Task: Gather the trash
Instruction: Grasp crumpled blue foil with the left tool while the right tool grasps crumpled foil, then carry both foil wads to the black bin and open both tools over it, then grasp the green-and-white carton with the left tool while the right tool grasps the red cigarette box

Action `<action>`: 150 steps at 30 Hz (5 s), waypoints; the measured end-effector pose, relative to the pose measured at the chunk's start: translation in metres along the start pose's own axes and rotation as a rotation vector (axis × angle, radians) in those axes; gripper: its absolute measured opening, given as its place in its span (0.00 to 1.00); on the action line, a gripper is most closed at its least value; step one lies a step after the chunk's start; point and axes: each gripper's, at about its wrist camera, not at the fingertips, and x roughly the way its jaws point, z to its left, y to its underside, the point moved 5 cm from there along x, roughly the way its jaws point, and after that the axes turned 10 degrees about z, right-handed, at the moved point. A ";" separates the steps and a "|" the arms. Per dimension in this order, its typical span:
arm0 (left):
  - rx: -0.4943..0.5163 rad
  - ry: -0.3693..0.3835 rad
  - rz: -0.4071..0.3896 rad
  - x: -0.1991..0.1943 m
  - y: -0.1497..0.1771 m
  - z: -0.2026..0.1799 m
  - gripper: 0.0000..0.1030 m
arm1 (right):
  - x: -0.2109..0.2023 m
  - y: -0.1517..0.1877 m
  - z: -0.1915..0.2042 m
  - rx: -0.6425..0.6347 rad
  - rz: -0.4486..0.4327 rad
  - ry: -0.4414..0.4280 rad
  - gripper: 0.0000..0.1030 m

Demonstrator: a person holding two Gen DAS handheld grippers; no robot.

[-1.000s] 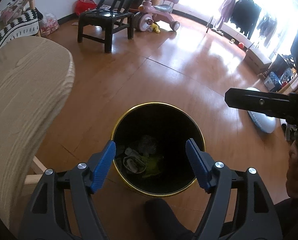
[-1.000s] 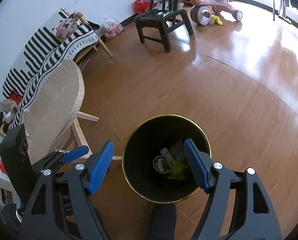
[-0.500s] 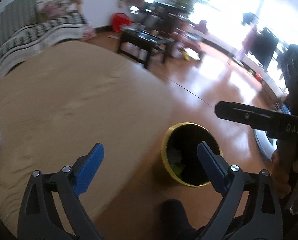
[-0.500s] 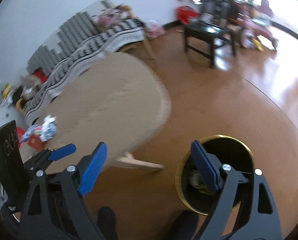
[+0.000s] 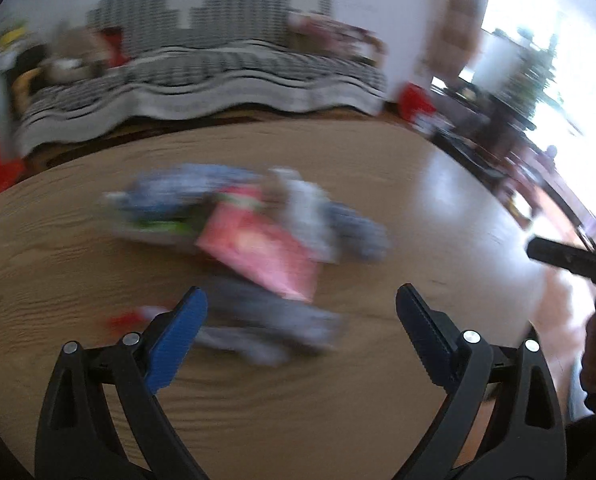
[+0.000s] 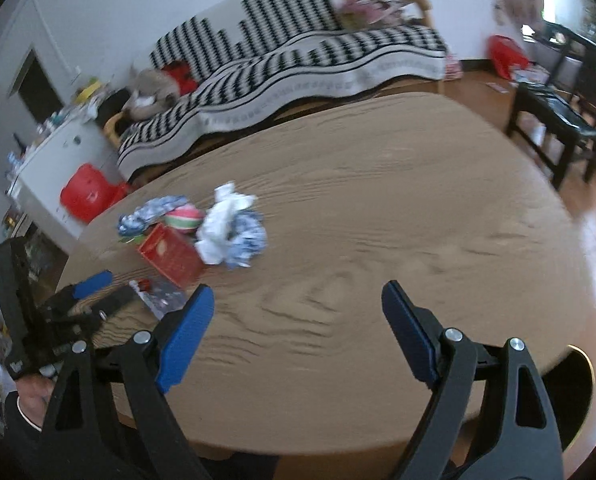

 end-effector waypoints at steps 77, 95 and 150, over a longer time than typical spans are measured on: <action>0.584 0.382 0.140 0.072 0.063 -0.412 0.27 | -0.153 0.169 -0.297 0.437 -0.134 0.369 0.31; 0.664 0.411 0.344 0.145 0.118 -0.485 0.27 | -0.154 0.237 -0.367 0.633 -0.047 0.313 0.31; 0.009 0.052 0.074 0.029 -0.022 -0.043 0.89 | -0.019 -0.004 -0.030 0.038 -0.072 0.092 0.83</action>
